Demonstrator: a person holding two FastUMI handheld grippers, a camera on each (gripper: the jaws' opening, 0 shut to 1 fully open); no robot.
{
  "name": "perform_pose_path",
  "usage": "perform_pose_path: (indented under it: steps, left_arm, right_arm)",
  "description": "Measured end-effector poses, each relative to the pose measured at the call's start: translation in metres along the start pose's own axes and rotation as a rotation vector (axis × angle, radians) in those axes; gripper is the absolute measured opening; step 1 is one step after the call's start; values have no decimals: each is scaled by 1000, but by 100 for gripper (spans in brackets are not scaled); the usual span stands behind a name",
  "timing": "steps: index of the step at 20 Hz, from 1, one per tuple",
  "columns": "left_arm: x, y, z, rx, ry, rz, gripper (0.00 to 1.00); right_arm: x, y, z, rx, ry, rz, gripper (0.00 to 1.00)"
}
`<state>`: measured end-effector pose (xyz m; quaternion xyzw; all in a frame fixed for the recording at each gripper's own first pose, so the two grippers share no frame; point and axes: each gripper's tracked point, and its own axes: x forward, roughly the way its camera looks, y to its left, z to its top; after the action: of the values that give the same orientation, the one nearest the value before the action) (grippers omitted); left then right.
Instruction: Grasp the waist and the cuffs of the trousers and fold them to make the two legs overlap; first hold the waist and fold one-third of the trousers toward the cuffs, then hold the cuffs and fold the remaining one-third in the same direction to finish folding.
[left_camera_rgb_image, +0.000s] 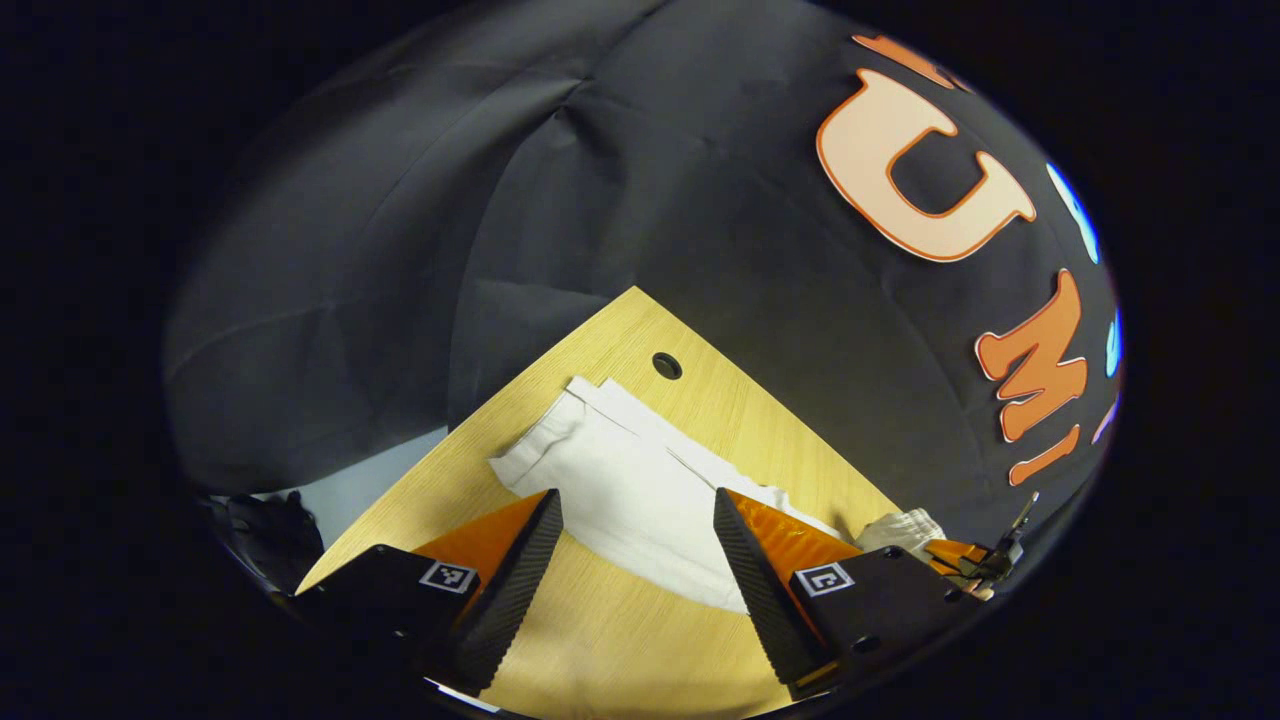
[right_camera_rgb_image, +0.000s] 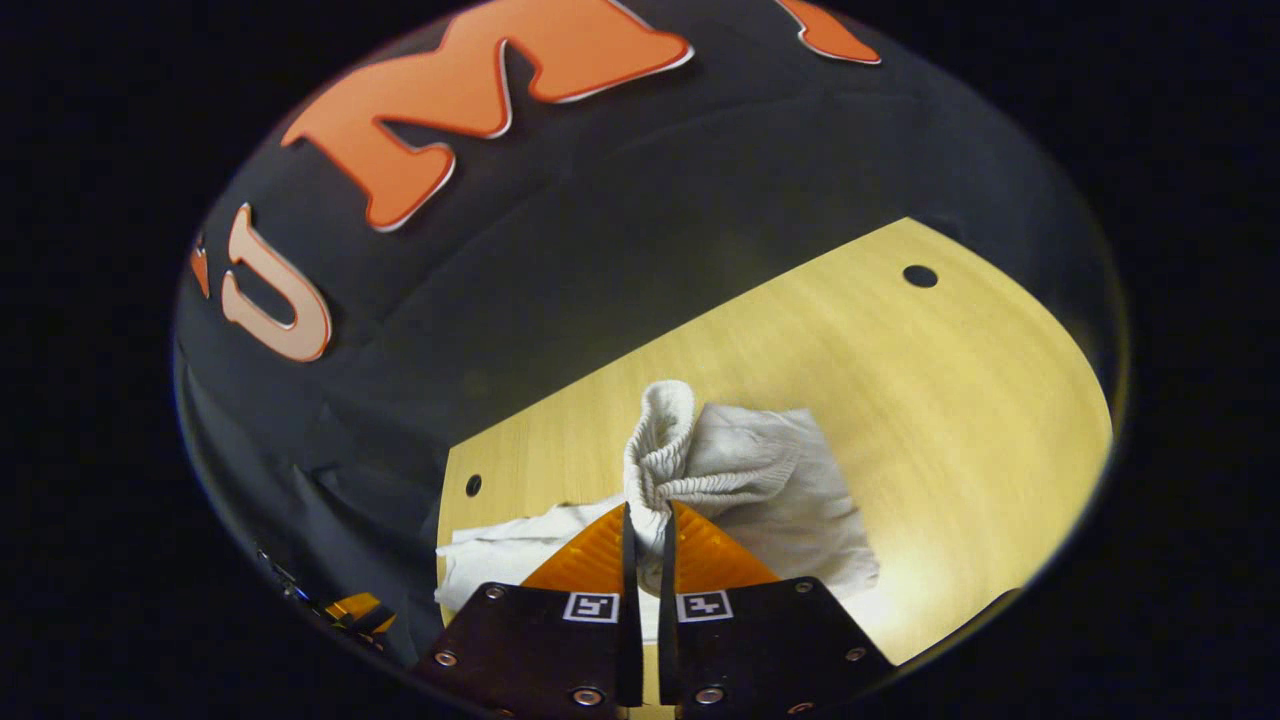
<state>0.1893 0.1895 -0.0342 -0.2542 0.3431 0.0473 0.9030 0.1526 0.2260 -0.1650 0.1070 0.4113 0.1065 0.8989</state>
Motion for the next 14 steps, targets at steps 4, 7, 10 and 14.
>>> perform_pose_path:
  steps: [4,7,10,14]
  left_arm:
    - [-3,23,1,-28,3,15,100]
    - [-5,39,2,-51,6,25,100]
    - [-9,49,1,-86,13,23,100]
    - [-4,62,-7,-125,25,27,100]
  right_arm:
    - [46,33,-57,-33,89,-10,7]
    - [64,47,-83,-70,135,-20,7]
    - [68,55,-102,-67,182,-35,10]
    - [65,81,-133,-13,271,29,31]
